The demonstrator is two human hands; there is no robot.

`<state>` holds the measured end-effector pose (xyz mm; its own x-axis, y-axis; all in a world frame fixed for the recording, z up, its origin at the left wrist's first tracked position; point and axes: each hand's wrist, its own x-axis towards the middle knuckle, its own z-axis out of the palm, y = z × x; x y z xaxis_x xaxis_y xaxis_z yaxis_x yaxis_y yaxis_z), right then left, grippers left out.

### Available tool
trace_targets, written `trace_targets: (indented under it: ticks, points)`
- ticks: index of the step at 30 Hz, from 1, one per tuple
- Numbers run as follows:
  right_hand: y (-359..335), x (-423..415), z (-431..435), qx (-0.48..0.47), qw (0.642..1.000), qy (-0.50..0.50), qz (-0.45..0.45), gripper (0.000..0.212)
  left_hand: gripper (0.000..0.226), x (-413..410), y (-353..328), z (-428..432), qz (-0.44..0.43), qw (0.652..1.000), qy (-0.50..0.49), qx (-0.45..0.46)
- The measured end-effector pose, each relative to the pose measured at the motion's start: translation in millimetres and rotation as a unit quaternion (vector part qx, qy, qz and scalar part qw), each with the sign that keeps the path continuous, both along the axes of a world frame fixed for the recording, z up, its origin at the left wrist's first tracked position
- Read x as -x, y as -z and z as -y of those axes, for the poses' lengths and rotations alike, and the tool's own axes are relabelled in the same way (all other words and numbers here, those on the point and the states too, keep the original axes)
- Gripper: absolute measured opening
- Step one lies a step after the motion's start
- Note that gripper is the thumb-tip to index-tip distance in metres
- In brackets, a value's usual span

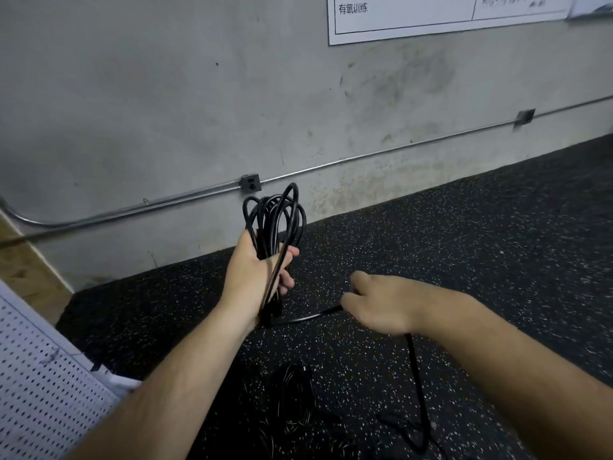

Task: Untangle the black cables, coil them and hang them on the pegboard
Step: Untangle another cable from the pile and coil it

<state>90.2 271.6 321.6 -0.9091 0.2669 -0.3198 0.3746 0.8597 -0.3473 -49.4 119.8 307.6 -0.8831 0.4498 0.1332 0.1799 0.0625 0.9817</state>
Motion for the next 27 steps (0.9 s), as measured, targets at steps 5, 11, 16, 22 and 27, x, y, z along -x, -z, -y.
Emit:
trace_targets:
  ticks: [5, 11, 16, 22, 27]
  points:
    - [-1.8, -4.0, 0.9, 0.013, 0.991, -0.009, -0.13, 0.016, 0.006, -1.9, 7.0, -3.8, 0.023, 0.999, 0.012, 0.034]
    - [-0.3, -8.9, -24.5, -0.104, 0.98, 0.083, -0.147, 0.012, 0.024, -5.7, 2.3, -3.3, 0.075, 0.994, 0.062, 0.048]
    - [9.2, -9.8, -41.4, -0.127, 0.969, 0.21, -0.024, 0.015, 0.015, 1.5, -0.1, -3.6, 0.199, 0.979, 0.027, -0.037]
    - [16.5, -3.3, -42.6, -0.047, 0.978, 0.198, 0.044, 0.028, 0.035, -9.2, -7.7, -6.7, 0.279, 0.947, 0.079, -0.139]
    - [7.7, -1.2, -25.5, -0.009, 0.988, 0.151, 0.0, 0.021, 0.035, -25.9, -4.5, -13.1, 0.242, 0.952, 0.104, -0.153]
